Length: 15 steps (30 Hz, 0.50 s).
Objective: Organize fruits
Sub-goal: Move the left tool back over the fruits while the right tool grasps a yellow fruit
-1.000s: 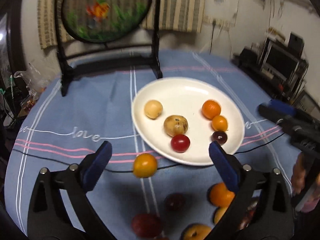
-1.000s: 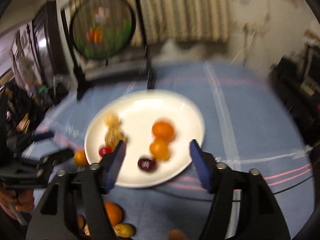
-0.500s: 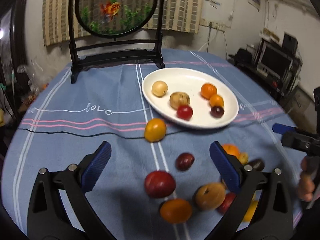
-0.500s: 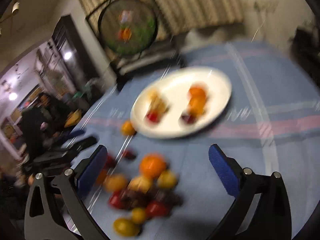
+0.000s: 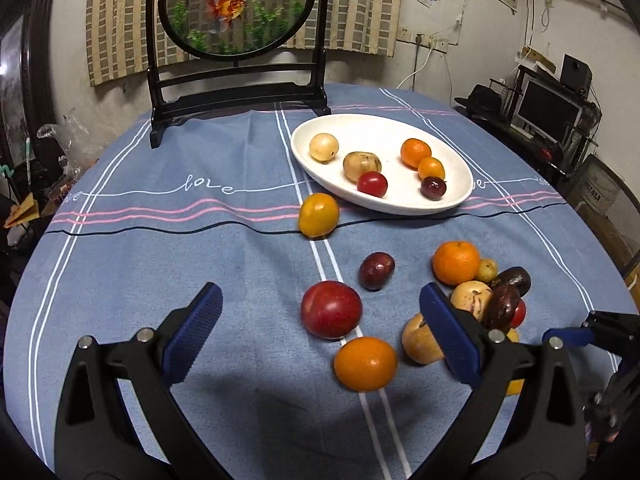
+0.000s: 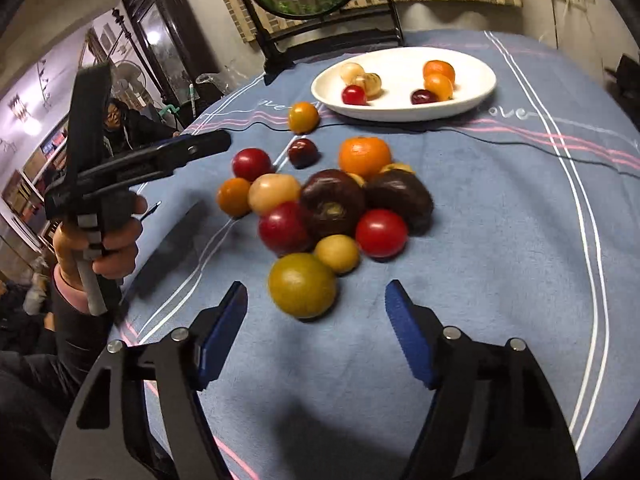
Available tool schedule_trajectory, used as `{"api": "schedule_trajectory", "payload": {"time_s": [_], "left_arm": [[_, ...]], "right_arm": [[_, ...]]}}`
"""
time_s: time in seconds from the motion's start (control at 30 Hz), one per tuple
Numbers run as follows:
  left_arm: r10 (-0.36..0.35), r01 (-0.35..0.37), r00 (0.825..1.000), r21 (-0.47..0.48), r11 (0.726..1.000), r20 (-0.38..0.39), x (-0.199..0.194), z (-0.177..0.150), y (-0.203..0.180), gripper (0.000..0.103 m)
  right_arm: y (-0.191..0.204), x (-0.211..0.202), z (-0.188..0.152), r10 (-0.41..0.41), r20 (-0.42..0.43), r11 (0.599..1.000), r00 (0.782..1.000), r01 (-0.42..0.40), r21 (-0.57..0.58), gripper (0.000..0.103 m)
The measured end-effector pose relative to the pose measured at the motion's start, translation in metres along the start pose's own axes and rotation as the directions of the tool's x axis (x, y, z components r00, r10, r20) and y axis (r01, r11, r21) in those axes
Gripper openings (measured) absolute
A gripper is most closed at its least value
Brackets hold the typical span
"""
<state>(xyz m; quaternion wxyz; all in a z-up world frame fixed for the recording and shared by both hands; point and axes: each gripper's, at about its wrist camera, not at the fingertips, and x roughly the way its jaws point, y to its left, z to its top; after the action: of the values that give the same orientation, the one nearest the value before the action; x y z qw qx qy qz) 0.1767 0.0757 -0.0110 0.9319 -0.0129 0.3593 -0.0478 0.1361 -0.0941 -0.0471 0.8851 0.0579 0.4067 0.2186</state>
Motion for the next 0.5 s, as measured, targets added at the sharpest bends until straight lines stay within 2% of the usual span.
{"api": "schedule_trajectory", "payload": {"time_s": [0.13,0.3,0.5], "left_arm": [[-0.016,0.016,1.0,0.018,1.0,0.005,-0.004,-0.003,-0.003,0.101],[-0.024,0.024,1.0,-0.008,1.0,0.003,-0.005,-0.004,0.003,0.101],[-0.019,0.019,1.0,-0.041,0.999,-0.006,-0.005,-0.005,0.012,0.101]], "right_arm": [[0.006,0.017,0.006,-0.008,-0.018,1.0,1.0,0.008,0.003,0.058],[0.003,0.025,0.004,-0.086,-0.047,0.996,0.995,0.086,0.006,0.051],[0.007,0.028,0.001,-0.121,-0.038,0.993,0.992,0.121,-0.02,0.043]]}}
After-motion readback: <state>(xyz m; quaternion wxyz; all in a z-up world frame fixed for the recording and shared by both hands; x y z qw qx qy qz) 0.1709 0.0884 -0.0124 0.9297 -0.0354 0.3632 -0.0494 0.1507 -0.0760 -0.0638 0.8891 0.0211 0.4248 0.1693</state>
